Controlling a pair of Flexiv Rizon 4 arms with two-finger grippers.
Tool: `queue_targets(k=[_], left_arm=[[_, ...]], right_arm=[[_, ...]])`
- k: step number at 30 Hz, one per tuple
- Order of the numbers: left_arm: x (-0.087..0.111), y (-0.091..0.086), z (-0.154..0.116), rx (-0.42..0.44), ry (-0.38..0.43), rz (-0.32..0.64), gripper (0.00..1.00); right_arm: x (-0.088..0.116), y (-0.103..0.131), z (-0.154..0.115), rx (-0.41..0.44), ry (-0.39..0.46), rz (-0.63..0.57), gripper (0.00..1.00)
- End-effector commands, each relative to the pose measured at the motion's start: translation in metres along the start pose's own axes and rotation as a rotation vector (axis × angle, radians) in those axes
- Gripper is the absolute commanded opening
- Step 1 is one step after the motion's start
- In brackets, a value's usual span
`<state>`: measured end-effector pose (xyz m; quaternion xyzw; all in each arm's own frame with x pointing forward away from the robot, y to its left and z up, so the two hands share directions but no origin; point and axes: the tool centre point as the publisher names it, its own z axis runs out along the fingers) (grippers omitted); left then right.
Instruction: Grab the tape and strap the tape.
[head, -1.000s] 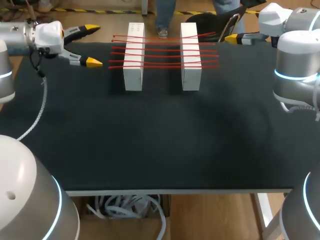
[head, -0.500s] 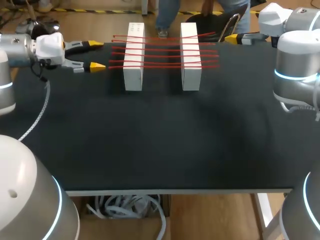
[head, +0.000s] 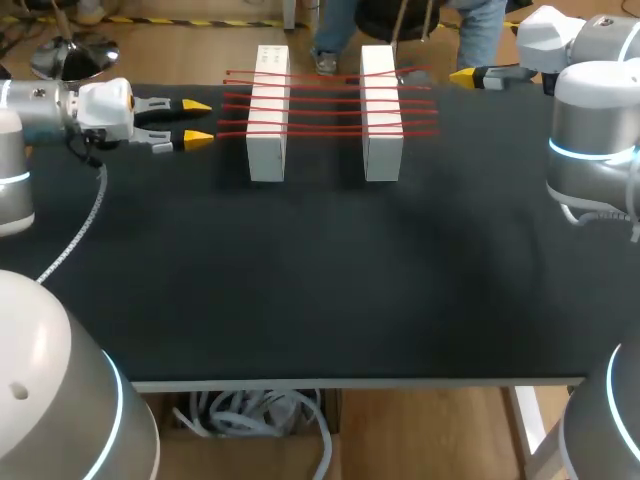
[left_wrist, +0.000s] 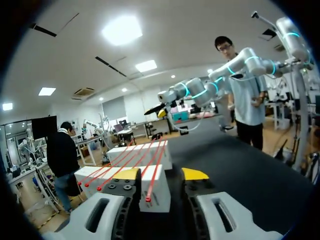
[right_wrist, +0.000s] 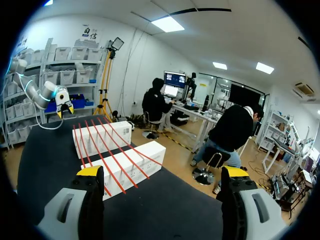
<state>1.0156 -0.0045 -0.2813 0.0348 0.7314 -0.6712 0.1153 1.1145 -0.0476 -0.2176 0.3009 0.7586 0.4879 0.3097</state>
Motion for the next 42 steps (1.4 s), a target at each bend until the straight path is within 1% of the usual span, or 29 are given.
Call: queue_targets(k=[1, 9, 12, 15, 18, 20, 25, 37, 42], left_arm=[[-0.001, 0.010, 0.001, 0.008, 0.007, -0.005, 0.35], [-0.004, 0.022, 0.001, 0.006, 0.010, -0.016, 0.32], [-0.005, 0.025, 0.001, 0.004, 0.010, -0.018, 0.35], [-0.006, 0.029, 0.002, 0.002, 0.012, -0.022, 0.33], [-0.006, 0.032, 0.003, 0.002, 0.014, -0.025, 0.30], [-0.006, 0.033, 0.004, 0.002, 0.015, -0.027, 0.25], [-0.007, 0.038, 0.006, 0.005, 0.017, -0.033, 0.27], [-0.010, 0.047, 0.007, -0.001, 0.016, -0.039, 0.27], [-0.012, 0.050, 0.008, 0.001, 0.017, -0.042, 0.25]], right_arm=[[-0.001, 0.000, -0.001, 0.001, 0.002, 0.000, 1.00], [-0.001, 0.000, -0.001, 0.001, 0.002, 0.000, 1.00], [-0.001, 0.000, -0.001, 0.001, 0.002, 0.000, 1.00], [-0.001, 0.000, -0.001, 0.001, 0.002, 0.000, 1.00], [-0.001, 0.000, -0.001, 0.001, 0.002, 0.000, 1.00], [-0.001, 0.000, -0.001, 0.001, 0.002, 0.000, 1.00], [-0.001, 0.000, -0.001, 0.001, 0.002, 0.000, 1.00], [-0.001, 0.000, -0.001, 0.001, 0.002, 0.000, 1.00], [-0.001, 0.000, -0.001, 0.001, 0.002, 0.000, 1.00]])
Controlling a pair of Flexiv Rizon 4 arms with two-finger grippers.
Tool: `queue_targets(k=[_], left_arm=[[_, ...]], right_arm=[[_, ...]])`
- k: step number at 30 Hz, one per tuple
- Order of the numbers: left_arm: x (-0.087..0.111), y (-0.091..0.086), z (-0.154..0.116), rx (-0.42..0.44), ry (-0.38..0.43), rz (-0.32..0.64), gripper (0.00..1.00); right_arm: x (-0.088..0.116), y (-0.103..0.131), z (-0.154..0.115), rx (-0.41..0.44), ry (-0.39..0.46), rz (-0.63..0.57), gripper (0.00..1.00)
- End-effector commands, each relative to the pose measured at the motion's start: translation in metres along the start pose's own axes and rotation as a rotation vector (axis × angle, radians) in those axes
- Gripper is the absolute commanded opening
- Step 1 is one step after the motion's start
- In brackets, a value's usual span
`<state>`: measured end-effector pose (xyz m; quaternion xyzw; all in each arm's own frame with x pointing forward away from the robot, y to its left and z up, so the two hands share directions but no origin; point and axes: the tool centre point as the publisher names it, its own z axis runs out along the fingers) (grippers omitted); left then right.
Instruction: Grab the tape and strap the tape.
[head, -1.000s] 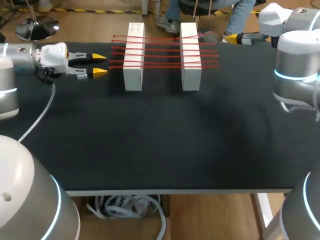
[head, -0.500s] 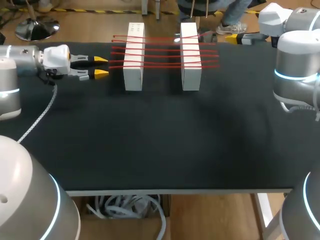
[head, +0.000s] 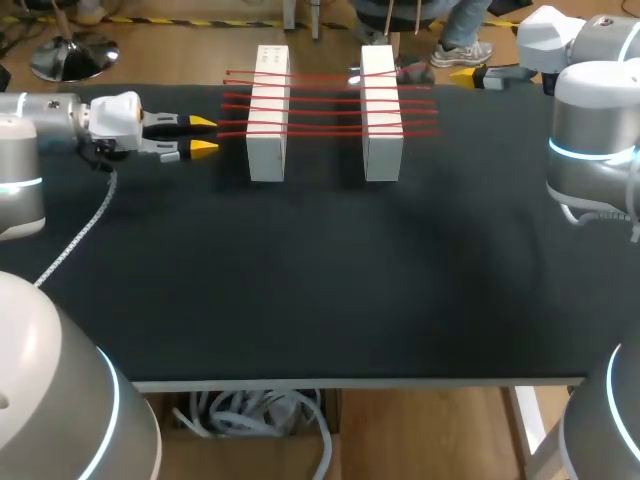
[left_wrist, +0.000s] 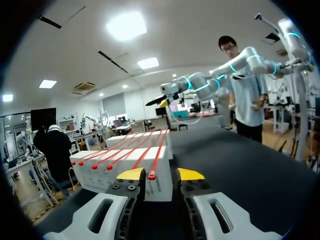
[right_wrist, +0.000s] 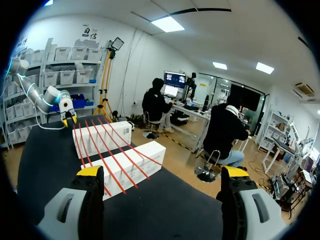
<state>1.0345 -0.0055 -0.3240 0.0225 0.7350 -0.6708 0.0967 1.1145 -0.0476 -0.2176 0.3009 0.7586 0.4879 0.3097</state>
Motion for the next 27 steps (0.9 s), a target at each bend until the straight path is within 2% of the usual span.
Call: queue_targets(k=[1, 27], left_arm=[[-0.0033, 0.0051, 0.0014, 0.009, 0.005, 0.001, 0.25], [-0.0086, 0.0099, 0.0088, 0.026, 0.011, 0.001, 0.17]], right_arm=[[-0.0006, 0.0001, -0.0006, 0.001, 0.002, 0.000, 1.00], [-0.0006, 0.0001, -0.0006, 0.001, 0.002, 0.000, 1.00]])
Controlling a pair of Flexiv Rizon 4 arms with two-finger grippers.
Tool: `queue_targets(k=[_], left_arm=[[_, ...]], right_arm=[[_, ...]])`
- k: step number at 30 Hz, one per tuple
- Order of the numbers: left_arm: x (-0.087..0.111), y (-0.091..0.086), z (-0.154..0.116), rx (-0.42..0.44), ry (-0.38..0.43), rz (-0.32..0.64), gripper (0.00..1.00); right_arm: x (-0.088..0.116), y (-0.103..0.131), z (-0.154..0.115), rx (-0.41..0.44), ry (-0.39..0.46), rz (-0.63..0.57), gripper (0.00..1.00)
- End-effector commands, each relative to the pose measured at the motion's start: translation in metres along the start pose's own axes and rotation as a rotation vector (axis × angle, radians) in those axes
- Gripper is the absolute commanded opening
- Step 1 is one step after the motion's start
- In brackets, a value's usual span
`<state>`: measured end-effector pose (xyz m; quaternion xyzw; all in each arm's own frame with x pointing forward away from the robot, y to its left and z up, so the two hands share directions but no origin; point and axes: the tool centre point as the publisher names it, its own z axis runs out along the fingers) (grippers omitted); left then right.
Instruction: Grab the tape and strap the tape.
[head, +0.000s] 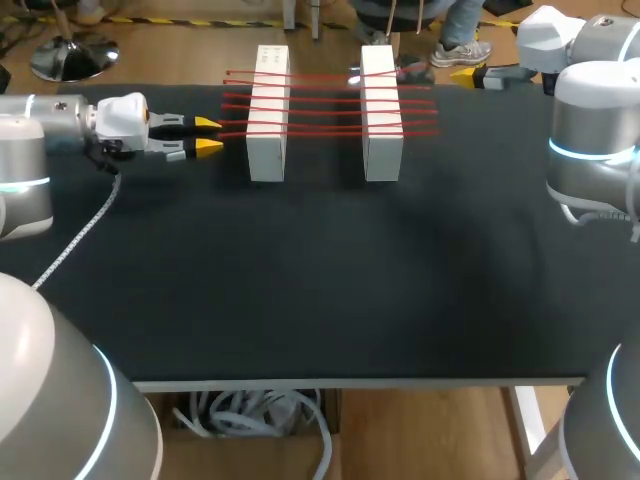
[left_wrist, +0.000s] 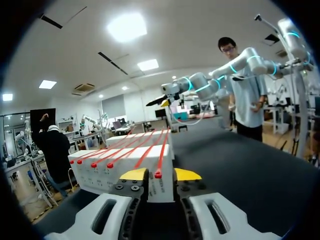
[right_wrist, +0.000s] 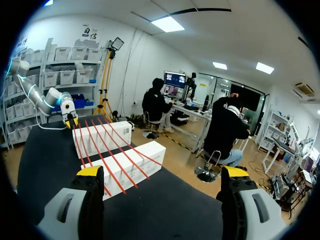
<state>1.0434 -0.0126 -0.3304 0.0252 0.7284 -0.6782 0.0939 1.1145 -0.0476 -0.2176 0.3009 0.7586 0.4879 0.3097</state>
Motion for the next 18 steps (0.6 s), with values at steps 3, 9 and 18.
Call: queue_targets(k=[3, 9, 18], left_arm=[[-0.0019, 0.0031, 0.0008, 0.005, 0.005, 0.003, 0.16], [-0.0021, 0.0037, 0.0018, 0.008, 0.003, 0.003, 0.07], [-0.0018, 0.0016, 0.0028, 0.019, 0.018, 0.012, 0.00]], right_arm=[[-0.0006, 0.0001, -0.0006, 0.001, 0.002, 0.000, 1.00], [-0.0006, 0.0001, -0.0006, 0.001, 0.002, 0.000, 1.00], [-0.0006, 0.0001, -0.0006, 0.001, 0.002, 0.000, 1.00]])
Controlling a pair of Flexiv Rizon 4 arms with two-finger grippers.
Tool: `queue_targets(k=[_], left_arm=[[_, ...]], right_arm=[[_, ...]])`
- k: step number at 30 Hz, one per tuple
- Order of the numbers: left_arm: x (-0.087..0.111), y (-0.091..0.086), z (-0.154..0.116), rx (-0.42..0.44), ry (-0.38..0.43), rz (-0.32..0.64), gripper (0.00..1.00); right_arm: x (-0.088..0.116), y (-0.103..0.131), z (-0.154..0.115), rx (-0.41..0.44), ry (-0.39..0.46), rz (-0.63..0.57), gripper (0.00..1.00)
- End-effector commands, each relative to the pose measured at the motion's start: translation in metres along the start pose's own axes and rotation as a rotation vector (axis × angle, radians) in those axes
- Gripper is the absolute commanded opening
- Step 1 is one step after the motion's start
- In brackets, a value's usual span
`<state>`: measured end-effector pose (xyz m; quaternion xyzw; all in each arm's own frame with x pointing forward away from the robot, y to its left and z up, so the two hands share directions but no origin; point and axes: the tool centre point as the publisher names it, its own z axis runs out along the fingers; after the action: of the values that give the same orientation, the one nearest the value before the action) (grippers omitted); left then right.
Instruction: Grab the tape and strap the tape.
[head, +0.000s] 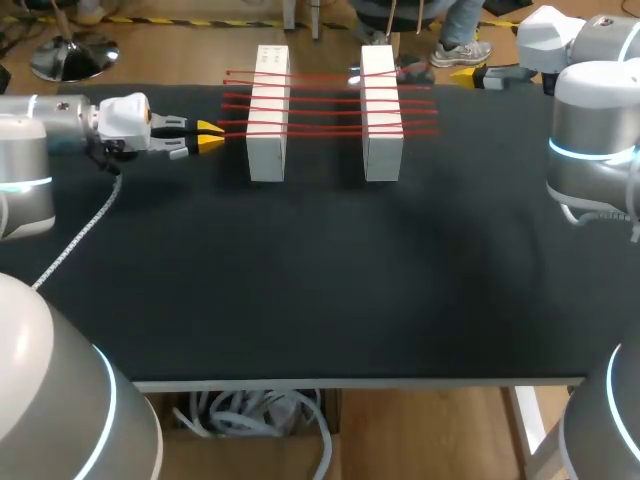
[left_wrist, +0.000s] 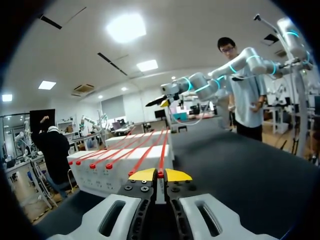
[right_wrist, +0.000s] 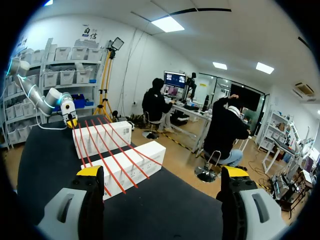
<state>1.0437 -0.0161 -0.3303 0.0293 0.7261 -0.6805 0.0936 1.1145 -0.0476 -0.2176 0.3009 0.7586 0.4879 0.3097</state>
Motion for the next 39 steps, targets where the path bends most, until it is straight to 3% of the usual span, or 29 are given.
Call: queue_targets(k=[1, 14, 27, 33, 39], left_arm=[[-0.001, 0.001, -0.001, 0.011, 0.017, 0.008, 0.00], [0.012, -0.027, 0.002, 0.056, 0.002, 0.019, 0.00], [0.040, -0.067, 0.025, 0.256, 0.060, 0.029, 0.00], [0.047, -0.085, 0.029, 0.375, 0.035, 0.031, 0.00], [0.056, -0.098, 0.031, 0.403, 0.005, 0.030, 0.00]], right_arm=[[-0.001, 0.000, -0.001, 0.001, 0.002, 0.000, 1.00], [-0.001, 0.000, -0.001, 0.001, 0.002, 0.000, 1.00], [-0.001, 0.000, -0.001, 0.001, 0.002, 0.000, 1.00], [-0.001, 0.000, -0.001, 0.001, 0.002, 0.000, 1.00], [-0.001, 0.000, -0.001, 0.001, 0.002, 0.000, 1.00]])
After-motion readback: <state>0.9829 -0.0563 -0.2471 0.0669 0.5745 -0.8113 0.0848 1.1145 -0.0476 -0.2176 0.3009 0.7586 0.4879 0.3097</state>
